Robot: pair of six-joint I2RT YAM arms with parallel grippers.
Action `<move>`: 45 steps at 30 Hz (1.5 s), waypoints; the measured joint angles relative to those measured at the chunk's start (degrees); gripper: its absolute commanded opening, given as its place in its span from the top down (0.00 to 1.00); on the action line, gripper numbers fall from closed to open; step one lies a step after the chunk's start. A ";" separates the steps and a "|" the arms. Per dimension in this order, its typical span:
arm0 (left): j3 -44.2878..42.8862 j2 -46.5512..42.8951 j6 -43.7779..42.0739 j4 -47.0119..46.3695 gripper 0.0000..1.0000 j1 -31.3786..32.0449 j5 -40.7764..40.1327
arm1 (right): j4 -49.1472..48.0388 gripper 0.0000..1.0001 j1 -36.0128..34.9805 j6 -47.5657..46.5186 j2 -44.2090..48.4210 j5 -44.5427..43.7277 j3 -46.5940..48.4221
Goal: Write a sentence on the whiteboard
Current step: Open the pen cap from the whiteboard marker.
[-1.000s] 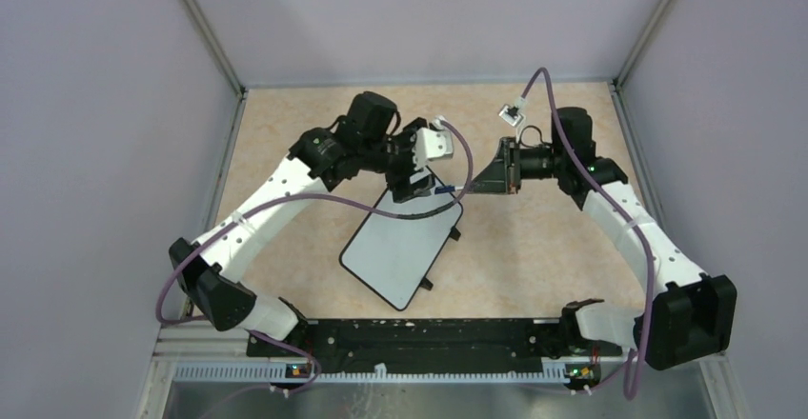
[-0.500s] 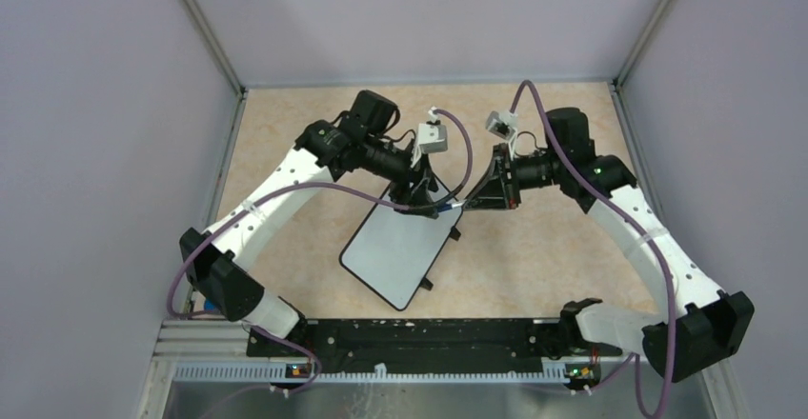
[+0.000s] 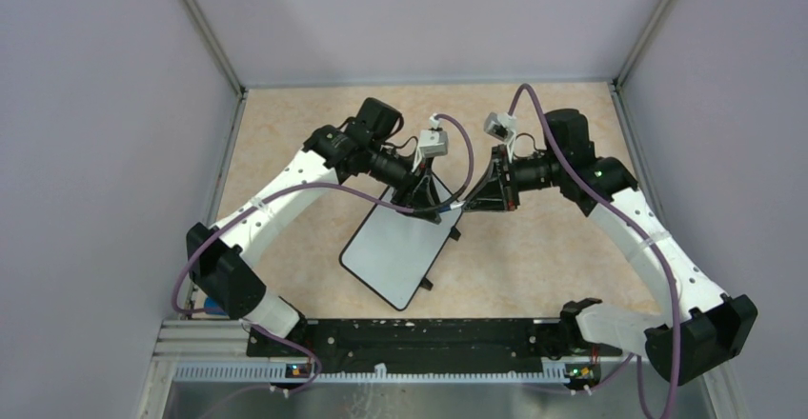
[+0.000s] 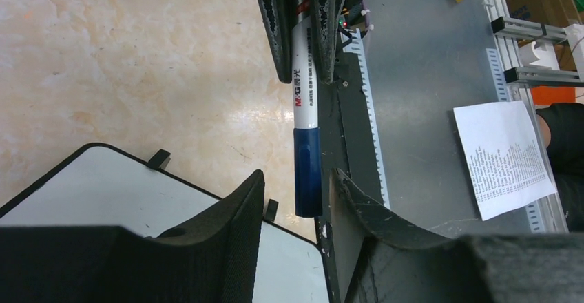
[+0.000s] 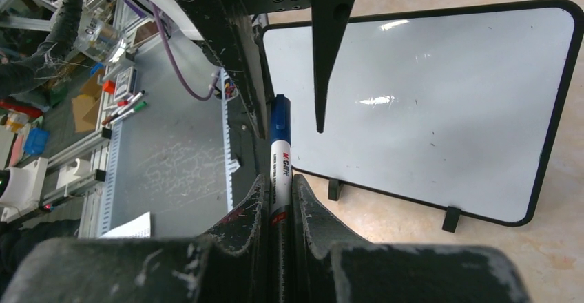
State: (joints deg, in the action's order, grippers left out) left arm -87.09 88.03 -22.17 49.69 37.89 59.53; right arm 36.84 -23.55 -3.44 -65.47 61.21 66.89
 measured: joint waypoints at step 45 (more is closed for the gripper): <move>-1.22 0.00 -2.29 2.89 1.00 2.34 -8.15 | 2.23 0.79 -1.79 0.33 -2.21 -5.01 0.72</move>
State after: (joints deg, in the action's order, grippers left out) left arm -88.31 88.03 -24.47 52.58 40.23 51.37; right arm 39.07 -25.34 -3.11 -67.68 56.21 67.61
